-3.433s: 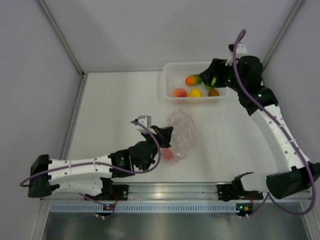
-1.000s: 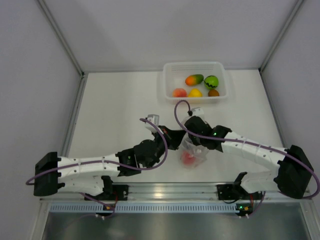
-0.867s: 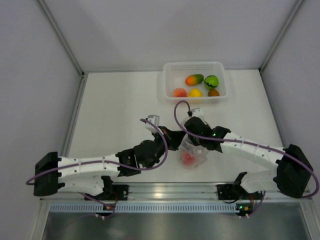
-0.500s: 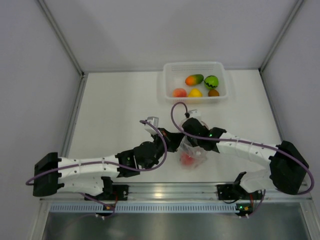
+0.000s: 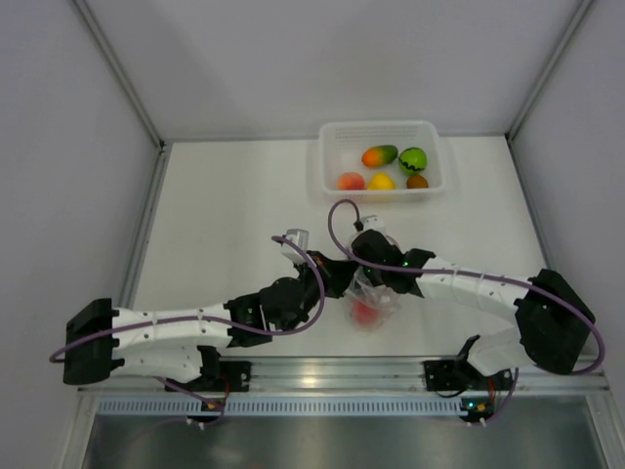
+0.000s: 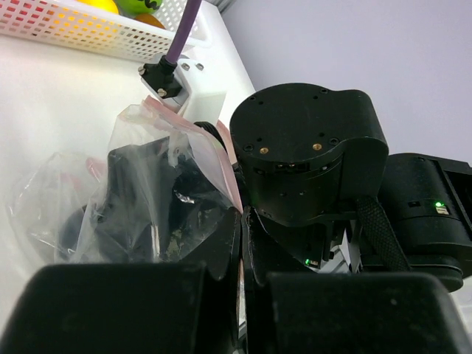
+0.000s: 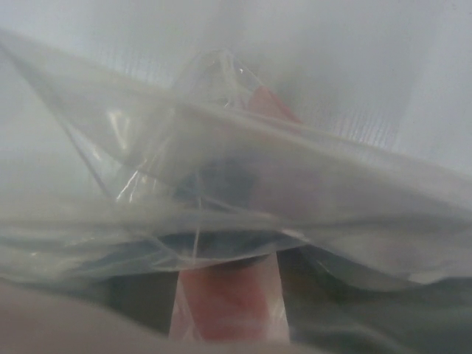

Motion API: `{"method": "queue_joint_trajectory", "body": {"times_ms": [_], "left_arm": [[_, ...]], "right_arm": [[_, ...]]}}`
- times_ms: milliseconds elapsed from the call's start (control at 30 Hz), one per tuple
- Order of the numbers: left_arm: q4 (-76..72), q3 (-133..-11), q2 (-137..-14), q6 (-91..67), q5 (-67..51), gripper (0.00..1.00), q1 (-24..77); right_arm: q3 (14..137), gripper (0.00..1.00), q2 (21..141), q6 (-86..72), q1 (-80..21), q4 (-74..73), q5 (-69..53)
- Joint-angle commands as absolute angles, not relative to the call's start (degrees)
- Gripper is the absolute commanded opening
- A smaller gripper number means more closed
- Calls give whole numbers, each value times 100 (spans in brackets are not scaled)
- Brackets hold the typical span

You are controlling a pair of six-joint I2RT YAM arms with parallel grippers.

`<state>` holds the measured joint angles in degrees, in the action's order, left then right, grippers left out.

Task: Open the zip-top bag and remove the fake food
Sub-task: Pick up the fake fruit from the zipper food storage bag.

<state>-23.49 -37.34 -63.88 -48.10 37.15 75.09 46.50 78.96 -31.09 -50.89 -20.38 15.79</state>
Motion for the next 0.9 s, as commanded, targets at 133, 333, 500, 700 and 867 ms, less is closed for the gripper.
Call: {"method": "queue_joint_trajectory", "body": {"times_ms": [133, 333, 500, 700, 867], "left_arm": [[-2602, -3727, -6231, -4816, 3753, 0, 7506], [-2602, -3727, -6223, -4799, 3771, 0, 7506], [-2602, -3709, -6223, -4781, 3788, 0, 7506], [-2593, -3683, -6135, -4729, 3849, 0, 7506], [-2593, -3674, -6135, -4702, 3893, 0, 7506]], "right_arm": [[4447, 59, 8130, -3059, -5150, -1925, 1301], [4377, 59, 8217, -3067, -5177, -1995, 1371], [4403, 62, 8455, -3023, -5177, -1916, 1362], [4465, 62, 8675, -3041, -5177, -1890, 1397], [4526, 41, 8499, -3050, -5177, -2021, 1511]]}}
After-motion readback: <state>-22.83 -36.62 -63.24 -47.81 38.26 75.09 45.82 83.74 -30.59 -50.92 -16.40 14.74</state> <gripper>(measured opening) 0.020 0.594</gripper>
